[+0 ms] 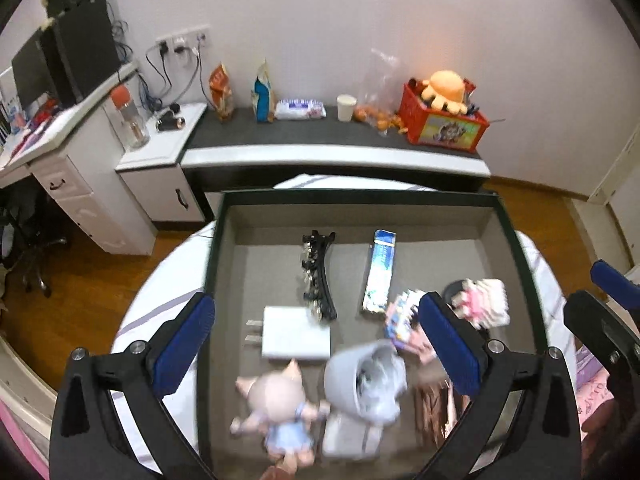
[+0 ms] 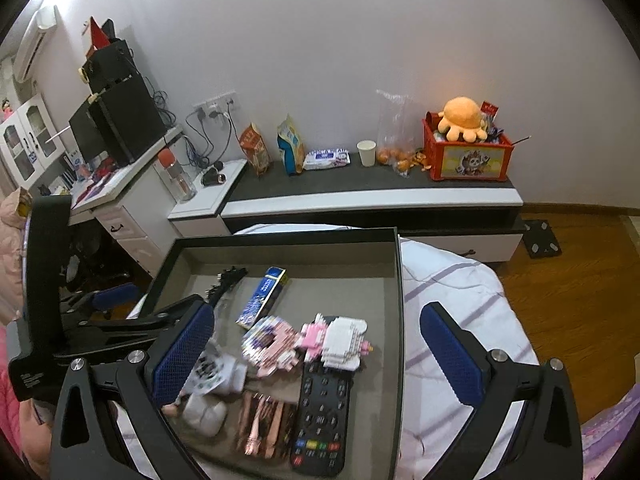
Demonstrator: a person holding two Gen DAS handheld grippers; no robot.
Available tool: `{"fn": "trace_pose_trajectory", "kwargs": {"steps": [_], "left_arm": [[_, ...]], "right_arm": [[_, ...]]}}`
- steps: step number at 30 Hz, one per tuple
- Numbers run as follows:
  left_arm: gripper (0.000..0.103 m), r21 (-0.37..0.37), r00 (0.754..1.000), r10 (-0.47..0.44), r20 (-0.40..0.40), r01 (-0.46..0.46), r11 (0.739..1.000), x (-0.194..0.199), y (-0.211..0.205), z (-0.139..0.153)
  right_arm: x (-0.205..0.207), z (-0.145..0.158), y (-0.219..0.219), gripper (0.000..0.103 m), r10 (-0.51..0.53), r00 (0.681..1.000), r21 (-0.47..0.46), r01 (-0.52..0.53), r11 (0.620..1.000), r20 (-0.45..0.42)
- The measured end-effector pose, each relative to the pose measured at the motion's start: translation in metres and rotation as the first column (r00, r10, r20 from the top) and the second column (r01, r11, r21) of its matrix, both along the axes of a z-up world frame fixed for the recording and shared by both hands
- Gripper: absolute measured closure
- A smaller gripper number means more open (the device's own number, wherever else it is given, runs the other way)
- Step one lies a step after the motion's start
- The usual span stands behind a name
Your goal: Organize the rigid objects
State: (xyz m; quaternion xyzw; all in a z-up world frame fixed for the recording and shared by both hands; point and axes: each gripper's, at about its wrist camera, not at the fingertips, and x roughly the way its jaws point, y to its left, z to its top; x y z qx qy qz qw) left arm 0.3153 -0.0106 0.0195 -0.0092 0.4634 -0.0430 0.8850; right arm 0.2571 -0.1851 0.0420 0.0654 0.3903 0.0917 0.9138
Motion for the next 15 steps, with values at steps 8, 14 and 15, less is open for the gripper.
{"fn": "trace_pose_trajectory", "kwargs": {"steps": [8, 14, 15], "left_arm": [[0.000, 0.004, 0.994, 0.023, 0.106, -0.023, 1.000, -0.090, 0.028, 0.048], [0.000, 0.048, 0.985, 0.036, 0.169, -0.044, 0.998, -0.158, 0.038, 0.069], [0.000, 0.051, 0.984, 0.036, 0.175, -0.045, 0.998, -0.167, 0.040, 0.070]], "right_arm": [[-0.064, 0.037, 0.004, 0.000, -0.011, 0.998, -0.012, 0.012, 1.000, 0.066], [-0.121, 0.051, 0.012, 0.000, -0.004, 0.996, -0.029, 0.007, 1.000, 0.093], [-0.129, 0.052, 0.012, 0.000, -0.001, 0.995, -0.030, 0.004, 1.000, 0.095]]}}
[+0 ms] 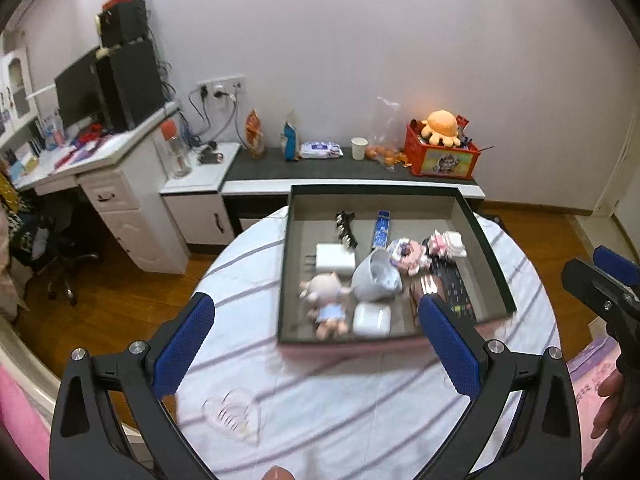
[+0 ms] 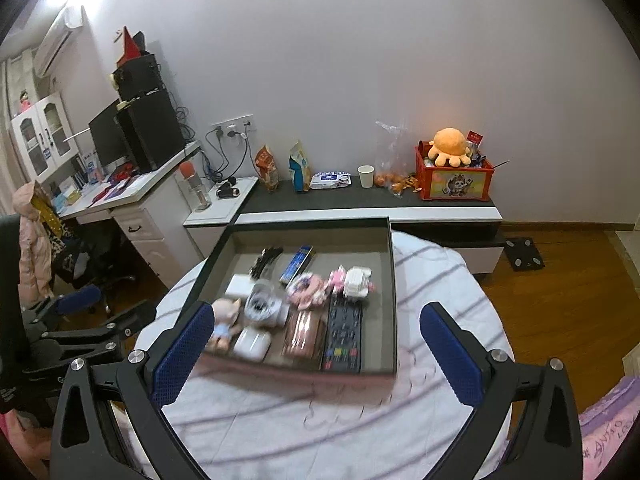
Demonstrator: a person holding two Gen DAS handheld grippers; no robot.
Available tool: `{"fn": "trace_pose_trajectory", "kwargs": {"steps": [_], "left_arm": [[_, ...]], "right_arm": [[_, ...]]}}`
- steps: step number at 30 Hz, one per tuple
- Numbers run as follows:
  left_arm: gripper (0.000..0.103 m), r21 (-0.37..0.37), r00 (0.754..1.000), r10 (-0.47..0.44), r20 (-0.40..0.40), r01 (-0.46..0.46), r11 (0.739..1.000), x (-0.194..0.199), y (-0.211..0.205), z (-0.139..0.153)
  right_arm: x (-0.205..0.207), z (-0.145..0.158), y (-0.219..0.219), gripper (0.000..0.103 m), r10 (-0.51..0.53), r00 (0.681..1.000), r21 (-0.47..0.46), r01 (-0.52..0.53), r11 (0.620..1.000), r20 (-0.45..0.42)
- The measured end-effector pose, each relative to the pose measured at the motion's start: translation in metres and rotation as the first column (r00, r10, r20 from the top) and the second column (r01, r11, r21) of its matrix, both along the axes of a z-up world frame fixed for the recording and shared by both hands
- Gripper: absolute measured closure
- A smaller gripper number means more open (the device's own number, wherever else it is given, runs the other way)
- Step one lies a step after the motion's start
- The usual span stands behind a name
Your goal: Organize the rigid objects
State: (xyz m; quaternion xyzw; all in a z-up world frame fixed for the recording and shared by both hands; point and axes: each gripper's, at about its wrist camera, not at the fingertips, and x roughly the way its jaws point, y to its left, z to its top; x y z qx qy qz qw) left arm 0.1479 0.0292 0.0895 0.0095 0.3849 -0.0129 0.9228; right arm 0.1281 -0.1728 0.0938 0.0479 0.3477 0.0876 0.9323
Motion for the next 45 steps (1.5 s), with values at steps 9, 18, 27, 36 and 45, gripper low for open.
{"fn": "trace_pose_trajectory", "kwargs": {"steps": [9, 18, 27, 36, 45], "left_arm": [[0.000, -0.039, 0.999, -0.035, 0.020, 0.036, 0.999, -0.072, -0.002, 0.005], [0.000, -0.059, 0.999, -0.020, 0.029, 0.022, 0.998, -0.100, -0.008, 0.007], [0.000, -0.020, 0.999, -0.020, 0.032, 0.021, 1.000, -0.111, -0.014, 0.005], [0.000, -0.035, 0.999, -0.013, 0.050, 0.014, 0.999, -0.113, -0.010, 0.011], [0.000, -0.026, 0.995, 0.060, 0.084, -0.058, 0.998, -0.118, -0.001, 0.015]], "right_arm": [[-0.069, -0.010, 0.003, 0.000, 0.005, 1.000, 0.011, -0.004, 1.000, -0.007], [-0.096, -0.009, -0.005, 0.000, -0.023, 1.000, 0.012, 0.023, 1.000, 0.002], [-0.105, -0.010, 0.003, 0.000, -0.016, 1.000, 0.008, 0.016, 1.000, 0.012], [-0.114, -0.008, 0.016, 0.000, 0.005, 1.000, -0.030, -0.004, 1.000, 0.028], [-0.116, -0.001, 0.014, 0.000, -0.020, 0.999, -0.034, 0.021, 0.999, 0.045]]}}
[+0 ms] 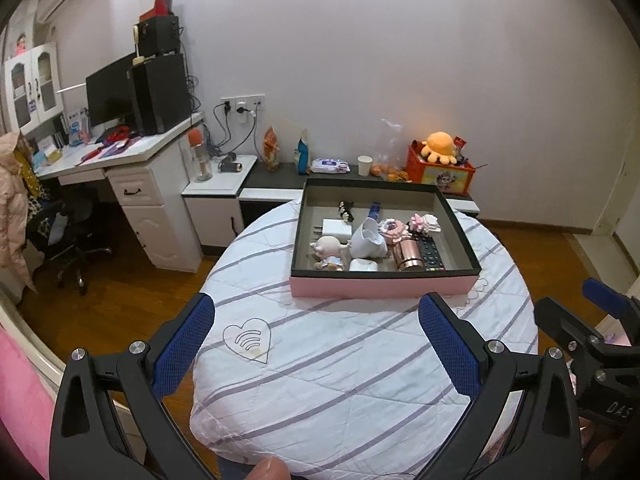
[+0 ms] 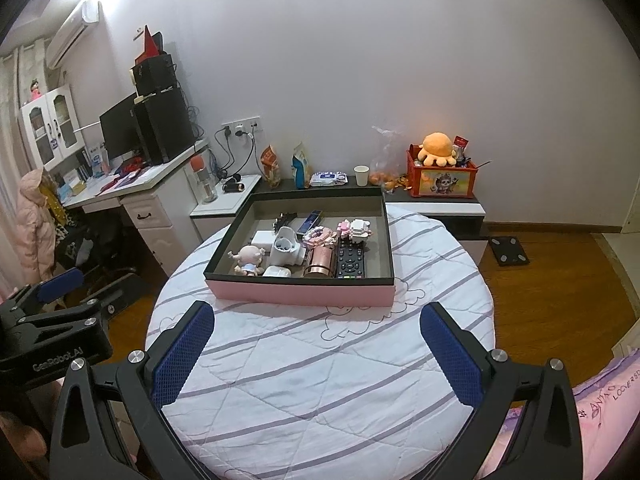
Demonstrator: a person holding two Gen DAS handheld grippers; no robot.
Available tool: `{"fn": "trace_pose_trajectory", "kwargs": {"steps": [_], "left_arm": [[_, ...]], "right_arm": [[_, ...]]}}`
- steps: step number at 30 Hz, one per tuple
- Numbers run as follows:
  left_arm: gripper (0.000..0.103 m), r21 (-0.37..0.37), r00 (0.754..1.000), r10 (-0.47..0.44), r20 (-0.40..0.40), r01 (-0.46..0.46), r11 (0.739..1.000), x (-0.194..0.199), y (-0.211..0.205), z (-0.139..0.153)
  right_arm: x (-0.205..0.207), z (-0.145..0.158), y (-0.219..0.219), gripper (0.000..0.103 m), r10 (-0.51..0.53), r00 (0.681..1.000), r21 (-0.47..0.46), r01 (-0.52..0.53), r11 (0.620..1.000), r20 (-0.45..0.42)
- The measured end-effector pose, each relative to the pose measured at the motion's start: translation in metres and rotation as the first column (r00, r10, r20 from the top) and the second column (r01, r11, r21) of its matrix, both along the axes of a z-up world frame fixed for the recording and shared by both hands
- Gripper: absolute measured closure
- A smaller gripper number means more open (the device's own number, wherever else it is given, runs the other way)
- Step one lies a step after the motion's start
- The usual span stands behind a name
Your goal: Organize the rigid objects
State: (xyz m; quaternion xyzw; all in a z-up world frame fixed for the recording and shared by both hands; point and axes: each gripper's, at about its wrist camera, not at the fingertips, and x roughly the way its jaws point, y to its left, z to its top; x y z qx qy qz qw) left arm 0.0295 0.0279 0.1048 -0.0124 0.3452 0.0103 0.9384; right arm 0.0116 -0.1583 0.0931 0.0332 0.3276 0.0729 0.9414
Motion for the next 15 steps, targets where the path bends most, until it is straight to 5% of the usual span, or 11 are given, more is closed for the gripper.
{"fn": "trace_pose_trajectory", "kwargs": {"steps": [15], "left_arm": [[0.000, -0.007, 1.000, -0.025, -0.011, 0.025, 1.000, -0.0043, -0.0024, -0.0013]], "right_arm": [[-0.0009, 0.0039, 0.0004, 0.000, -0.001, 1.000, -0.002, 0.001, 1.000, 0.003]]}}
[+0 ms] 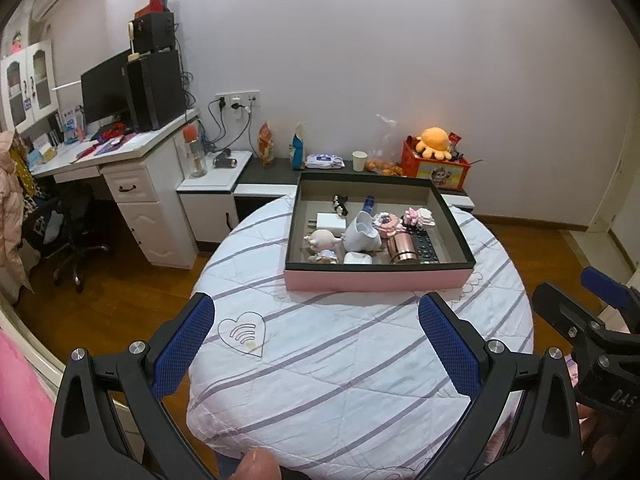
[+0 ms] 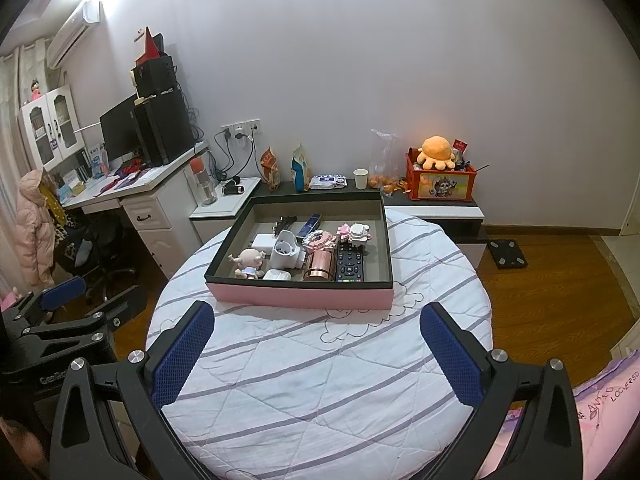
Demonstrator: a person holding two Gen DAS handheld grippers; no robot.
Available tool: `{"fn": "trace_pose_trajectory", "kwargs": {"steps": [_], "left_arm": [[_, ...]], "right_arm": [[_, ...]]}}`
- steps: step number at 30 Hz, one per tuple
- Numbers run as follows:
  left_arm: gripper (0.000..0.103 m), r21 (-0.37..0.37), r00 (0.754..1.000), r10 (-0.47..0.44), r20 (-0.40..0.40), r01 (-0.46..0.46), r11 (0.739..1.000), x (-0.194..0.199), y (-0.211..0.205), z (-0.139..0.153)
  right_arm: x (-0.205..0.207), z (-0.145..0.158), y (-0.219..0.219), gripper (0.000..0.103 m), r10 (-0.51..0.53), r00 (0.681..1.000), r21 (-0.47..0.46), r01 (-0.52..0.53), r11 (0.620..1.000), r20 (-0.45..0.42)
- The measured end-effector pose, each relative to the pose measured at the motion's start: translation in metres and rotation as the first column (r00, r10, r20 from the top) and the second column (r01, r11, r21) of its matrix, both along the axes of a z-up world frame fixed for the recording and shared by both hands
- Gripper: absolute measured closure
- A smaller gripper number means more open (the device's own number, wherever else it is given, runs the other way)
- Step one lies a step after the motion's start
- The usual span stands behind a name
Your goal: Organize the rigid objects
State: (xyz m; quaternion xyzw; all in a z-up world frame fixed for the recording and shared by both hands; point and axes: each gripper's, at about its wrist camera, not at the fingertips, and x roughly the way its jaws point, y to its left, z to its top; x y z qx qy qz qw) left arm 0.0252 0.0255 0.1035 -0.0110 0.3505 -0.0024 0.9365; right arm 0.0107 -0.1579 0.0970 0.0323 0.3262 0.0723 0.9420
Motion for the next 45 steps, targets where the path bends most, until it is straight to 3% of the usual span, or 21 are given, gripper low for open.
{"fn": "trace_pose_trajectory", "kwargs": {"steps": [16, 45], "left_arm": [[0.000, 0.040, 0.999, 0.023, 0.025, -0.024, 0.999, 0.001, -0.002, 0.003], [0.000, 0.041, 1.000, 0.011, 0.011, -0.011, 0.999, 0.010, 0.001, 0.001]], "right_arm": [[0.004, 0.002, -0.001, 0.000, 0.000, 1.000, 0.006, 0.000, 1.000, -0.002], [0.010, 0.002, -0.002, 0.000, -0.002, 1.000, 0.008, 0.002, 1.000, -0.005]]}}
